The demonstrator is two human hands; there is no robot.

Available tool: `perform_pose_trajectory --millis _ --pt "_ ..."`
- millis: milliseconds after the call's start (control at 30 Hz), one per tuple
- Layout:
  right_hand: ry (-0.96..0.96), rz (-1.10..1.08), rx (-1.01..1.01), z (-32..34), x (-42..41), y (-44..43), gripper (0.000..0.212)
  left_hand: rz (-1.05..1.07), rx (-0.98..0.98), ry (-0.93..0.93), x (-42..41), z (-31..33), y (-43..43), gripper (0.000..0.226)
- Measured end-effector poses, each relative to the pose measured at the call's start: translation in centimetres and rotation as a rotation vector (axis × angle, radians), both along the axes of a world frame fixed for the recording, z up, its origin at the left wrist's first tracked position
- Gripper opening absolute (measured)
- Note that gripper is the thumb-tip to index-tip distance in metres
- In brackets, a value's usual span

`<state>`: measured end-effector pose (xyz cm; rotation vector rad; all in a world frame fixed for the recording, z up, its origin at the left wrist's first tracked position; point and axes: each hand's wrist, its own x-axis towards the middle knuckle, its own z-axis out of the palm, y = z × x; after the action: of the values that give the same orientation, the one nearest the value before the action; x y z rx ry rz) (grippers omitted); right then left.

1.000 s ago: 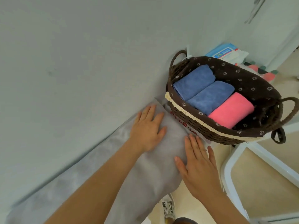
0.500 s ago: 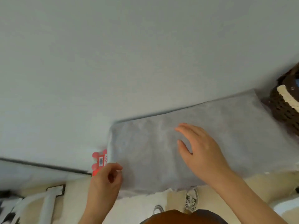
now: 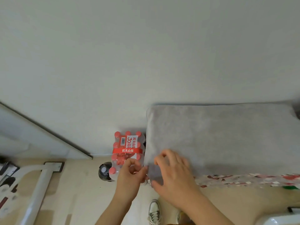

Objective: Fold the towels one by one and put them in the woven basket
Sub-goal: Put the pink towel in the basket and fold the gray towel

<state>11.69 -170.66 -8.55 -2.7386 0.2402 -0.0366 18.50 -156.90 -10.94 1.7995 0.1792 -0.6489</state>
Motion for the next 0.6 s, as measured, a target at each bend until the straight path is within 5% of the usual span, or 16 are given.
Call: perform_pose_trajectory --millis 100,333,600 --pt "0.010 -0.058 -0.033 -0.3 0.0 2.1 0.055 0.023 -0.138 0.029 -0.4 2.0 -0.5 0.019" --pt "-0.133 -0.231 0.087 0.9 0.7 1.2 0.014 -0.138 -0.128 -0.114 1.6 4.2 -2.6 0.013" --pt "-0.035 -0.335 0.698 2.6 0.2 -2.2 0.012 -0.107 -0.003 -0.049 10.0 2.2 -7.6 0.014"
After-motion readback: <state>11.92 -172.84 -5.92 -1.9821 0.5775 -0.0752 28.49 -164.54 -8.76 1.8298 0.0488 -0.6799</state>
